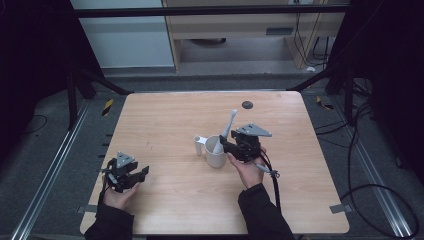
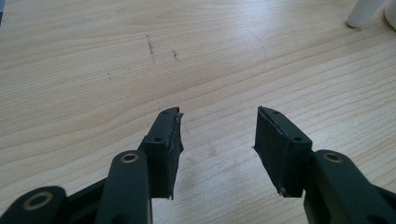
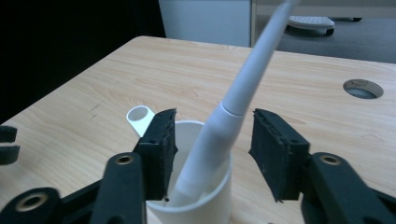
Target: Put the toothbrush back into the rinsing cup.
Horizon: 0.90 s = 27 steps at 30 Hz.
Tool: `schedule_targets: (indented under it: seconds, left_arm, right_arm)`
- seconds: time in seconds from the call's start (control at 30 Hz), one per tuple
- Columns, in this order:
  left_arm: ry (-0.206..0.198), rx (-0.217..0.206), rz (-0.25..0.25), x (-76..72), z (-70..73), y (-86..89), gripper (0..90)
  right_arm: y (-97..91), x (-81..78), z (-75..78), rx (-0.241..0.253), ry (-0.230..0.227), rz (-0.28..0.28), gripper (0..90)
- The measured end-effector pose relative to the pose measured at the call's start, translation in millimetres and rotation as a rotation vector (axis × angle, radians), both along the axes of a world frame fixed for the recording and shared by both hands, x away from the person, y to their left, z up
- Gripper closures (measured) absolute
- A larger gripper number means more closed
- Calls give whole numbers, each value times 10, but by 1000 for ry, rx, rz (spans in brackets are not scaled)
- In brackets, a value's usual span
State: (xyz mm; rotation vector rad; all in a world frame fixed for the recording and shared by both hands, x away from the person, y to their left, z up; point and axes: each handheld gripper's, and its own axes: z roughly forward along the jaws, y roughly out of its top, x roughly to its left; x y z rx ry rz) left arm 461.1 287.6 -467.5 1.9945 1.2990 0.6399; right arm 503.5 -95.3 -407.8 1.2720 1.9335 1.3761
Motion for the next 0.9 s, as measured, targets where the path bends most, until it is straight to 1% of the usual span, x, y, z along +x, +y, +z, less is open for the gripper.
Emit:
schedule_targets:
  seconds: [0.07, 0.13, 0.23, 0.33, 0.47, 0.53, 0.67, 0.73, 0.83, 0.9]
  left_arm:
    - [0, 1, 0, -1, 1, 0, 498]
    - [2, -1, 0, 1, -2, 1, 497]
    - [4, -4, -1, 2, -3, 1, 490]
    - [1, -7, 0, -1, 3, 4, 480]
    - [3, -12, 2, 4, -2, 6, 458]
    - [3, -12, -1, 6, -6, 6, 446]
    - [7, -31, 0, 14, -17, 18, 408]
    - [9, -39, 0, 21, -24, 27, 390]
    - [7, -40, -3, 25, -32, 30, 365]
    - [7, -40, -2, 26, -36, 26, 359]
  right_arm:
    - [-59, -52, 17, -9, 4, 4, 458]
    - [-123, -108, 29, -20, -2, 2, 424]
    - [-245, -187, 22, -25, -4, 4, 381]
    - [-371, -247, -17, -20, -3, 2, 346]
    - [-548, -322, -112, -43, 11, -3, 288]
    - [-631, -353, -168, -52, 27, -6, 266]
    - [-835, -415, -296, -92, 68, -26, 231]
    - [-942, -452, -353, -105, 78, -47, 226]
    - [-1088, -491, -432, -111, 110, -67, 202]
    - [-1184, -519, -485, -130, 123, -85, 195]
